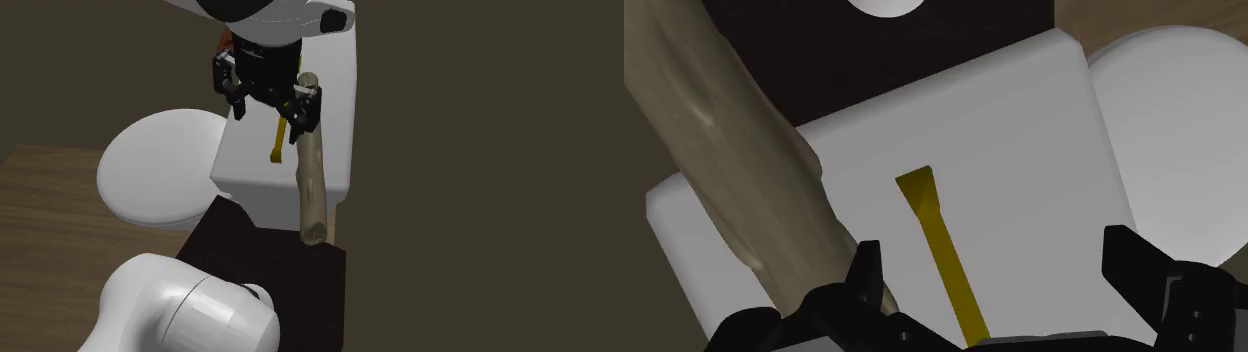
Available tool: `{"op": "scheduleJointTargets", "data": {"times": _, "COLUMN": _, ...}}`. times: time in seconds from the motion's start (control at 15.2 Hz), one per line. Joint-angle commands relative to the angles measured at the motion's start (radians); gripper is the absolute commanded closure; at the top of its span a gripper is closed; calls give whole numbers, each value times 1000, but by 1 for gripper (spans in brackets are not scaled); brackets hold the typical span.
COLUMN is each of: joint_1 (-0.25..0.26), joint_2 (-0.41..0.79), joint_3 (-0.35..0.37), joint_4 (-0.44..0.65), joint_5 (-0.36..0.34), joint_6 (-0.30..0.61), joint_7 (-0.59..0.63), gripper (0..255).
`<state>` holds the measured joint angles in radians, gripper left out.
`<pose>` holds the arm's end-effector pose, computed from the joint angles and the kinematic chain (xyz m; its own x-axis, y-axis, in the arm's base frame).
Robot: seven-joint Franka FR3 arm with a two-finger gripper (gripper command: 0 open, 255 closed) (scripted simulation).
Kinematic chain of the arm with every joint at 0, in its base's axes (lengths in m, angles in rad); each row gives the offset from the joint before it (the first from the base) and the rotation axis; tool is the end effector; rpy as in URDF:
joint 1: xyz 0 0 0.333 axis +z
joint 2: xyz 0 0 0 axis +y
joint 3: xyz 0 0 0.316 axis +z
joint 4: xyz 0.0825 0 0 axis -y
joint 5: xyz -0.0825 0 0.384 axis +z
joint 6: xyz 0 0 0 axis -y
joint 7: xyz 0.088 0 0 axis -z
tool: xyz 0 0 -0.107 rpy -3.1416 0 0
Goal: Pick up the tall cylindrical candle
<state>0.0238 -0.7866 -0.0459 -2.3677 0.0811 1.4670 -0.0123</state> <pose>0.2948 -0.0011 0.5772 0.9935 0.0157 -0.1123 0.0028 -0.9934 -0.1147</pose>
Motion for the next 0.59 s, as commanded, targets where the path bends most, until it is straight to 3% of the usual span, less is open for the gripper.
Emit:
{"op": "scheduleJointTargets", "data": {"times": 0.0, "joint_1": 0, "joint_2": 0, "joint_3": 0, "joint_4": 0, "joint_5": 0, "joint_6": 0, "joint_7": 0, "gripper": 0}}
{"op": "scheduleJointTargets", "data": {"times": 0.33, "joint_1": 14, "joint_2": -45, "joint_3": -20, "joint_4": 17, "joint_5": -193, "joint_6": 107, "joint_7": -198, "gripper": 0}}
{"op": "scheduleJointTargets", "data": {"times": 0.53, "joint_1": 15, "joint_2": -58, "joint_3": -24, "joint_4": -14, "joint_5": -211, "joint_6": 143, "joint_7": -214, "gripper": 0}}
